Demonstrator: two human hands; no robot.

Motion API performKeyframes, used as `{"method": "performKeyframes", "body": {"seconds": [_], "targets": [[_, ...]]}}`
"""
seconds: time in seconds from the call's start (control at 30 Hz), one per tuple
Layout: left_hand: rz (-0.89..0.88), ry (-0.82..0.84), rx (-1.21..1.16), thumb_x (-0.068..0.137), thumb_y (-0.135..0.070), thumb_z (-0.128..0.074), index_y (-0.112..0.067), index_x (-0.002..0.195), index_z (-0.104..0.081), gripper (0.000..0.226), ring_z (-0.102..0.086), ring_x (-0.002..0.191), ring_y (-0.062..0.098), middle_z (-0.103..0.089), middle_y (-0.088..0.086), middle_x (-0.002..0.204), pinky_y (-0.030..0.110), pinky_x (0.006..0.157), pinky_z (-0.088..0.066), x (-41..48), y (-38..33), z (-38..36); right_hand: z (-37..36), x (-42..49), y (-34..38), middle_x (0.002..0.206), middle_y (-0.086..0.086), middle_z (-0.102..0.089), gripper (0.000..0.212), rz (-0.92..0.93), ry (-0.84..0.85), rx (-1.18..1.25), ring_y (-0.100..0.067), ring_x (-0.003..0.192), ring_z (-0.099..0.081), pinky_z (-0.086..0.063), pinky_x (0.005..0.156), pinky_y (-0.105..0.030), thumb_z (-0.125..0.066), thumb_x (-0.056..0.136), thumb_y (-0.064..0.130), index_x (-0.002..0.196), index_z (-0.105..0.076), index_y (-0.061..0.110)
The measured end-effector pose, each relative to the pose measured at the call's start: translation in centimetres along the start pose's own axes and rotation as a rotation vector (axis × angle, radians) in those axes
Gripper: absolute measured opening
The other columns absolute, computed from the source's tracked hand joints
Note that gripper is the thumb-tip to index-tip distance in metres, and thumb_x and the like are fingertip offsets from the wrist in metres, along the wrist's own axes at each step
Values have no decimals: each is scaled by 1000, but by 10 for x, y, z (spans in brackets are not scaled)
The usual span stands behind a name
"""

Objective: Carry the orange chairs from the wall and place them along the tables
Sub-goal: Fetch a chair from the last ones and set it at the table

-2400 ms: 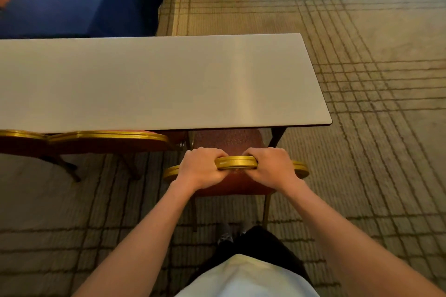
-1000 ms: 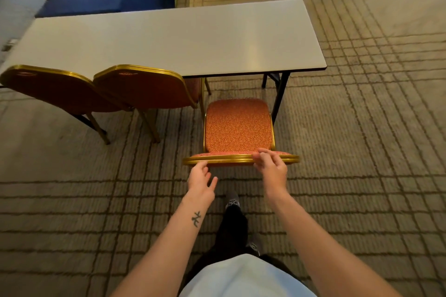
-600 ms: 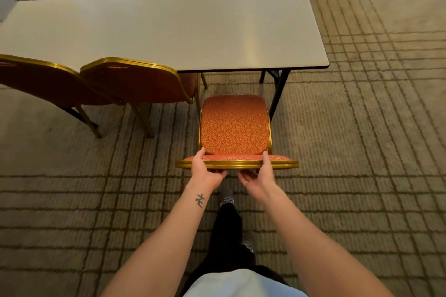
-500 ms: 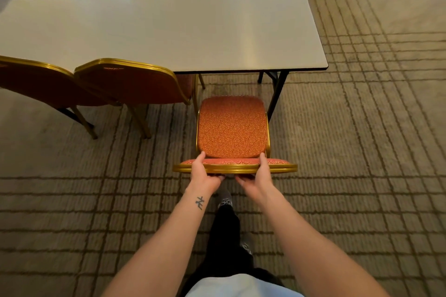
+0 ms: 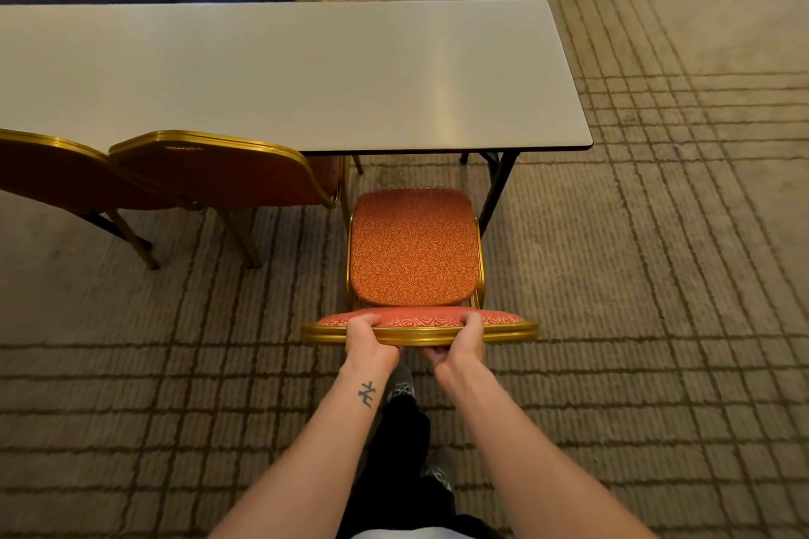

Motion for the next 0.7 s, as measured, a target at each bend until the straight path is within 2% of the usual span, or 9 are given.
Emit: {"method": "performKeyframes", "body": {"seconds": [0.07,0.2,0.27,0.37,0.53,0.7], "targets": [[-9,9,-5,92,0,-50,0,130,-47,38,-62,94,43,-60,25,124,55,95,-50,2,-5,-6,-3,2,5,113,-20,-68,45,4,2,-5,-36,101,-68,-59,81,-57,-57,91,31,130,-52,9],[7,19,24,90,-1,-52,0,135,-46,45,-61,111,46,-59,27,128,58,101,-49,3,-11,-23,-16,9,23,113,-23,-67,45,15,16,-16,-39,101,-67,-59,79,-59,-58,91,28,129,-52,7],[-9,19,40,91,-1,-52,1,135,-47,45,-61,111,45,-60,26,127,56,98,-51,5,-19,-32,-25,14,29,113,-22,-68,44,18,24,-12,-39,101,-67,-58,81,-60,-58,90,27,129,-53,8],[-10,20,26,90,0,-52,0,136,-47,46,-62,111,46,-61,26,126,58,101,-50,16,-29,-45,-40,19,36,112,-22,-69,43,17,43,-2,-39,102,-68,-59,80,-58,-58,90,25,128,-55,7],[-10,36,41,92,1,-50,1,135,-48,43,-61,114,45,-61,27,128,58,105,-47,24,-44,-69,-65,32,49,115,-23,-67,43,19,72,2,-40,105,-66,-56,88,-61,-58,91,23,130,-53,8],[2,48,60,92,1,-52,2,132,-47,41,-63,104,45,-61,27,118,58,105,-47,37,-61,-96,-92,44,65,114,-23,-67,42,22,83,-5,-40,104,-66,-56,88,-60,-58,92,23,130,-52,7]]}}
Point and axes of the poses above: each hand's wrist, its own x-axis towards the middle knuckle, its own z-axis out of the back of the hand, y = z × x, the point moved 10 cm from there along x, towards the middle knuckle
